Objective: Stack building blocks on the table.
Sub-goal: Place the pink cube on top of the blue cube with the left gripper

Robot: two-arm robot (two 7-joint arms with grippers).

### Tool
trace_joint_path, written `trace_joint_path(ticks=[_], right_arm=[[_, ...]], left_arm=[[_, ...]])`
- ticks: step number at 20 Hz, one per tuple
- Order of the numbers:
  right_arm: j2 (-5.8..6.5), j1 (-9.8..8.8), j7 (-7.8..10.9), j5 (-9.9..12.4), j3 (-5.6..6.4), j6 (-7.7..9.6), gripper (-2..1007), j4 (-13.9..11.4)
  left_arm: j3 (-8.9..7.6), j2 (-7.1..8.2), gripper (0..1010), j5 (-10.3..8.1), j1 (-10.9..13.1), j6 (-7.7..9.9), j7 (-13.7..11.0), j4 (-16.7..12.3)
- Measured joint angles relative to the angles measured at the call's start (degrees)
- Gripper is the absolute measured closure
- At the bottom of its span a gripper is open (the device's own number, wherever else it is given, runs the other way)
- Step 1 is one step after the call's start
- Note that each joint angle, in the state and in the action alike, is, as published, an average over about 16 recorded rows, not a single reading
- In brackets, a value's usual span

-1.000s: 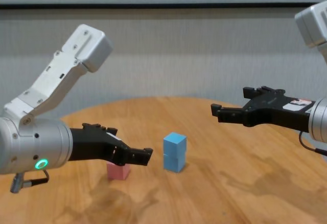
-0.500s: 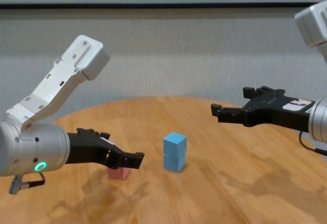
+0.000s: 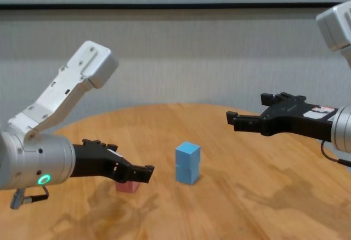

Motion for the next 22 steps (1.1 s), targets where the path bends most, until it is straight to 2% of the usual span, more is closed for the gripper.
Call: trace_joint_path(ticks=[7,22], right_arm=[[0.0,0.0,0.0,0.0,0.0,0.0,5,0.0],[0.0,0.0,0.0,0.0,0.0,0.0,4,0.0]], left_arm=[[-0.15,-0.45,8,0.52,-0.46,-0.1,-0.34,1.55],[-0.05,-1.25,8,1.06,-1.66,-1.44,-1.29,5.28]])
